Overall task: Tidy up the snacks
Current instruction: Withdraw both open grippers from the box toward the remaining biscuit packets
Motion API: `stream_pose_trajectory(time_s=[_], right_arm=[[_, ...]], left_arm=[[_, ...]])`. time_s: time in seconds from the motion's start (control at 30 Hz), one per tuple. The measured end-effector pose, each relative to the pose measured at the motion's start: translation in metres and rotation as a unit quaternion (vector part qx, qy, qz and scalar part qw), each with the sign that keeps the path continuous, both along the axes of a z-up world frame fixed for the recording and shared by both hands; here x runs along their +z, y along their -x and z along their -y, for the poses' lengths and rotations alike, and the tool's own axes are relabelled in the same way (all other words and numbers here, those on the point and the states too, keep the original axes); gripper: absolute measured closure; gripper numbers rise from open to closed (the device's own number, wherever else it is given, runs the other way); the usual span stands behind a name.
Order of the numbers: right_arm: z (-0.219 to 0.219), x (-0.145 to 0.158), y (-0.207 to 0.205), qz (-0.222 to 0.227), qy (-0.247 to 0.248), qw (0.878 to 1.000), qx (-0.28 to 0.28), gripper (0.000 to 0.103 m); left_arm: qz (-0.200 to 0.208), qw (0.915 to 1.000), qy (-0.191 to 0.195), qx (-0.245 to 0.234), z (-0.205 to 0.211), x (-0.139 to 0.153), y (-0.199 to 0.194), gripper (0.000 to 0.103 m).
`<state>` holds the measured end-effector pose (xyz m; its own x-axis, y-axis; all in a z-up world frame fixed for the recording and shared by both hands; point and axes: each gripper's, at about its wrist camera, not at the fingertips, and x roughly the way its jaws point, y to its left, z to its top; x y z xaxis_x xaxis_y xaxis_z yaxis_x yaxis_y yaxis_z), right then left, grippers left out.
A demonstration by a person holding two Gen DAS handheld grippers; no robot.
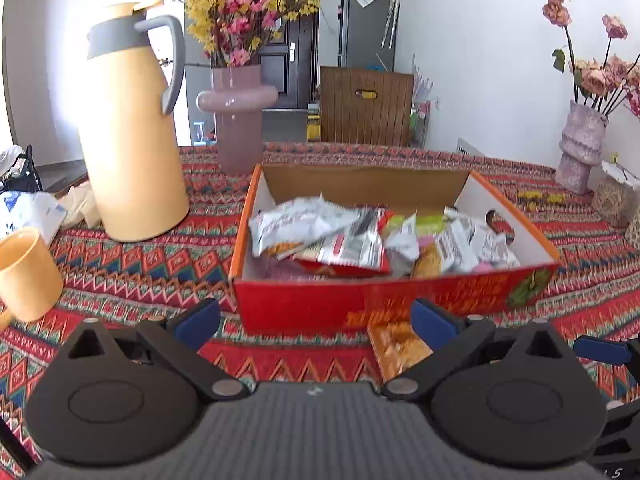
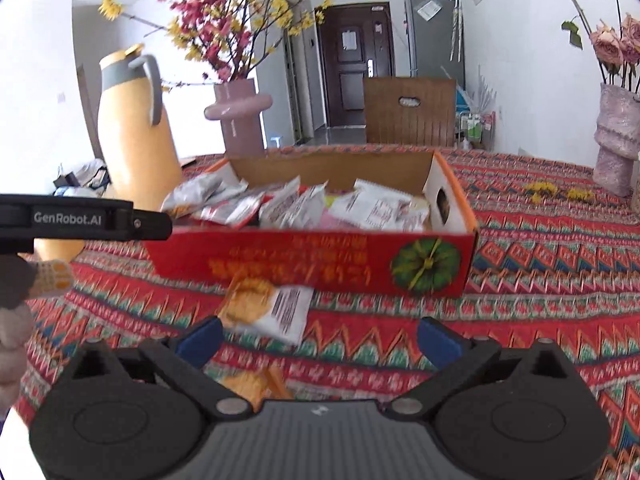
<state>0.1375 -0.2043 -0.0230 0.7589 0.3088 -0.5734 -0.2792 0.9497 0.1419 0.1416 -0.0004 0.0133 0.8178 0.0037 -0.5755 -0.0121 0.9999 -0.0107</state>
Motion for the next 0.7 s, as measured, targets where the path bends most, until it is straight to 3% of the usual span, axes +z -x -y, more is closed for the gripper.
stream_pose_trajectory(time_s=[0.37,0.7], right_arm=[[-0.023,-0.024,0.033,-0.039,0.015,0.998,0.044,0.0],[-0.045,-0.037,0.012,-0.058,0.058,0.995,0.051,0.0]], left_arm=[[-0.035,0.9994,0.001,-0.003,-0.018,-0.023,0.039,0.0],[-0.039,0.9992,0.008,0.005,-0.034,-0.025,0.054,0.0]])
